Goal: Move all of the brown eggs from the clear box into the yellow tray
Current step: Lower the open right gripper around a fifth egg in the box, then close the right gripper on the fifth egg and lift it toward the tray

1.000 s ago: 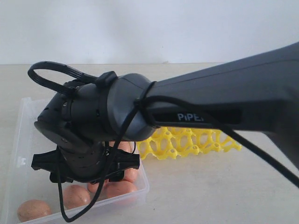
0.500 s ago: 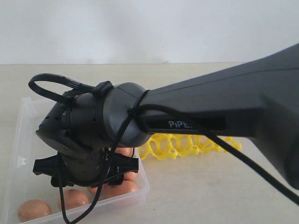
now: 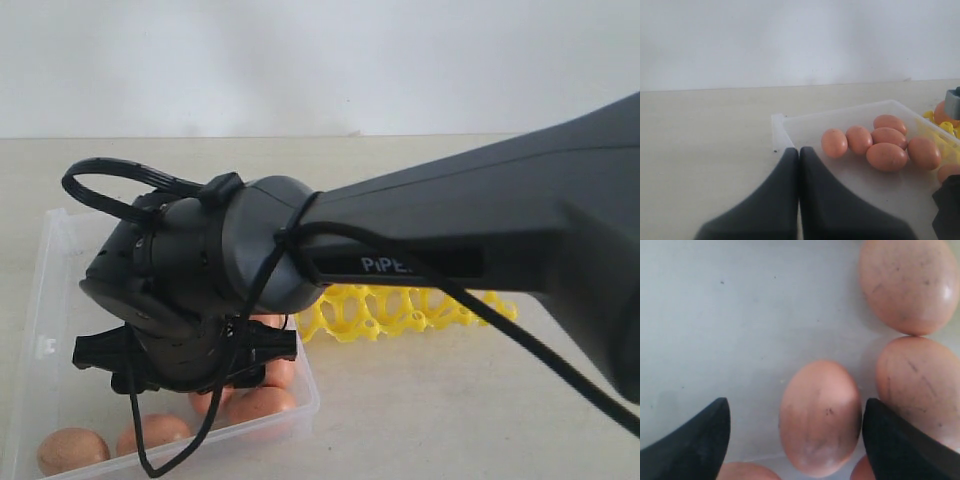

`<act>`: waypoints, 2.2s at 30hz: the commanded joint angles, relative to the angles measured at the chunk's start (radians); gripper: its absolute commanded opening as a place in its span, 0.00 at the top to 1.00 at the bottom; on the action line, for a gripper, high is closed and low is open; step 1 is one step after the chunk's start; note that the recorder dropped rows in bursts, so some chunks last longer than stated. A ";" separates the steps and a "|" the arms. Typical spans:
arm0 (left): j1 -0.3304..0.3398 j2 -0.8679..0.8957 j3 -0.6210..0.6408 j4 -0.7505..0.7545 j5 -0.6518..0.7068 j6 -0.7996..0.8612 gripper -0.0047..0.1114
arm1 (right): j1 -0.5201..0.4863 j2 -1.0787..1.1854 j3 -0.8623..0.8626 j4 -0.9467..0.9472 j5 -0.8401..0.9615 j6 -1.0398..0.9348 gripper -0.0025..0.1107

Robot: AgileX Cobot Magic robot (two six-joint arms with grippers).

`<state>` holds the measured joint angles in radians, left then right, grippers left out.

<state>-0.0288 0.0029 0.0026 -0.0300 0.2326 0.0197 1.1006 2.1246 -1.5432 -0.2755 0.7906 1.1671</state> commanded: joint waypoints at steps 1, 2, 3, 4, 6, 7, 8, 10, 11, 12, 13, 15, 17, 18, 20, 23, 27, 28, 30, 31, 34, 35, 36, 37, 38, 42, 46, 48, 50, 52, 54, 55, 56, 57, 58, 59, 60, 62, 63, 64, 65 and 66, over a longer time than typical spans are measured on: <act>-0.007 -0.003 -0.003 -0.005 -0.001 0.001 1.00 | -0.004 0.011 -0.005 -0.022 -0.002 -0.021 0.36; -0.007 -0.003 -0.003 -0.005 -0.001 0.001 1.00 | -0.004 0.011 -0.005 -0.020 -0.002 -0.026 0.36; -0.007 -0.003 -0.003 -0.005 -0.001 0.001 1.00 | -0.004 0.016 -0.005 -0.018 0.002 -0.033 0.36; -0.007 -0.003 -0.003 -0.005 -0.001 0.001 1.00 | -0.004 0.017 -0.005 -0.018 0.011 -0.038 0.36; -0.007 -0.003 -0.003 -0.005 -0.001 0.001 1.00 | -0.004 0.021 -0.005 -0.018 0.015 -0.052 0.36; -0.007 -0.003 -0.003 -0.005 -0.001 0.001 1.00 | -0.004 0.023 -0.005 -0.021 0.018 -0.060 0.36; -0.007 -0.003 -0.003 -0.005 -0.001 0.001 1.00 | -0.004 0.024 -0.005 -0.021 0.019 -0.066 0.36; -0.007 -0.003 -0.003 -0.005 -0.001 0.001 1.00 | -0.004 0.026 -0.005 -0.025 0.020 -0.079 0.36; -0.007 -0.003 -0.003 -0.005 -0.001 0.001 1.00 | -0.004 0.026 -0.005 -0.025 0.021 -0.084 0.36; -0.007 -0.003 -0.003 -0.005 -0.001 0.001 1.00 | -0.004 0.028 -0.005 -0.025 0.021 -0.086 0.36; -0.007 -0.003 -0.003 -0.005 -0.001 0.001 1.00 | -0.004 0.028 -0.005 -0.025 0.021 -0.086 0.36; -0.007 -0.003 -0.003 -0.005 -0.001 0.001 1.00 | -0.004 0.031 -0.005 -0.025 0.021 -0.086 0.36; -0.007 -0.003 -0.003 -0.005 -0.001 0.001 1.00 | -0.004 0.030 -0.005 -0.027 0.021 -0.098 0.36; -0.007 -0.003 -0.003 -0.005 -0.001 0.001 1.00 | -0.004 0.030 -0.005 -0.029 0.021 -0.100 0.36; -0.007 -0.003 -0.003 -0.005 -0.001 0.001 1.00 | -0.004 0.031 -0.005 -0.036 0.021 -0.104 0.36; -0.007 -0.003 -0.003 -0.005 -0.001 0.001 1.00 | -0.004 0.031 -0.005 -0.047 0.021 -0.104 0.36; -0.007 -0.003 -0.003 -0.005 -0.001 0.001 1.00 | -0.011 0.031 -0.005 -0.048 0.021 -0.104 0.36; -0.007 -0.003 -0.003 -0.005 -0.001 0.001 1.00 | -0.013 0.031 -0.005 -0.048 0.021 -0.104 0.36; -0.007 -0.003 -0.003 -0.005 -0.001 0.001 1.00 | -0.014 0.031 -0.005 -0.050 0.021 -0.104 0.36; -0.007 -0.003 -0.003 -0.005 -0.001 0.001 1.00 | -0.014 0.031 -0.005 -0.052 0.021 -0.104 0.36; -0.007 -0.003 -0.003 -0.005 -0.001 0.001 1.00 | -0.014 0.037 -0.005 -0.052 0.021 -0.104 0.36; -0.007 -0.003 -0.003 -0.005 -0.001 0.001 1.00 | -0.014 0.039 -0.005 -0.052 0.025 -0.104 0.36; -0.007 -0.003 -0.003 -0.005 -0.001 0.001 1.00 | -0.014 0.039 -0.005 -0.052 0.028 -0.104 0.38; -0.007 -0.003 -0.003 -0.005 -0.001 0.001 1.00 | -0.014 0.041 -0.005 -0.052 0.032 -0.104 0.39; -0.007 -0.003 -0.003 -0.005 -0.001 0.001 1.00 | -0.014 0.045 -0.005 -0.052 0.032 -0.104 0.42; -0.007 -0.003 -0.003 -0.005 -0.001 0.001 1.00 | -0.014 0.049 -0.005 -0.048 0.035 -0.104 0.54; -0.007 -0.003 -0.003 -0.005 -0.001 0.001 1.00 | -0.014 0.049 -0.005 -0.048 0.035 -0.132 0.64; -0.007 -0.003 -0.003 -0.005 -0.001 0.001 1.00 | -0.014 0.049 -0.005 -0.048 0.036 -0.145 0.70; -0.007 -0.003 -0.003 -0.005 -0.001 0.001 1.00 | -0.014 0.047 -0.005 -0.048 0.030 -0.180 0.80; -0.007 -0.003 -0.003 -0.005 -0.001 0.001 1.00 | -0.011 0.035 -0.005 -0.063 0.005 -0.253 0.91; -0.007 -0.003 -0.003 -0.005 -0.001 0.001 1.00 | -0.007 0.014 -0.005 -0.107 -0.018 -0.304 0.98; -0.007 -0.003 -0.003 -0.005 -0.001 0.001 1.00 | -0.002 0.002 -0.005 -0.139 -0.018 -0.304 0.98; -0.007 -0.003 -0.003 -0.005 -0.001 0.001 1.00 | 0.000 -0.009 -0.005 -0.178 -0.007 -0.304 0.98; -0.007 -0.003 -0.003 -0.005 -0.001 0.001 1.00 | 0.005 -0.020 -0.005 -0.215 0.009 -0.302 0.98; -0.007 -0.003 -0.003 -0.005 -0.001 0.001 1.00 | 0.004 -0.025 -0.005 -0.247 0.024 -0.302 0.98; -0.007 -0.003 -0.003 -0.005 -0.001 0.001 1.00 | 0.004 -0.035 -0.005 -0.273 0.045 -0.302 0.98; -0.004 -0.003 -0.003 -0.005 -0.001 0.001 1.00 | 0.004 -0.043 -0.005 -0.297 0.064 -0.298 0.98; -0.004 -0.003 -0.003 -0.005 -0.001 0.001 1.00 | -0.001 -0.056 -0.005 -0.331 0.089 -0.285 0.98; -0.004 -0.003 -0.003 -0.005 -0.001 0.001 1.00 | -0.003 -0.058 -0.005 -0.332 0.092 -0.283 0.98; -0.004 -0.003 -0.003 -0.005 -0.001 0.001 1.00 | -0.011 -0.070 -0.005 -0.334 0.085 -0.283 0.98; -0.004 -0.003 -0.003 -0.005 -0.001 0.001 1.00 | -0.014 -0.078 -0.005 -0.336 0.076 -0.276 0.98; -0.004 -0.003 -0.003 -0.005 -0.001 0.001 1.00 | -0.021 -0.086 -0.005 -0.339 0.061 -0.276 0.98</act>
<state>-0.0288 0.0029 0.0026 -0.0300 0.2326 0.0197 1.0973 2.0729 -1.5432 -0.5886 0.8635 0.8806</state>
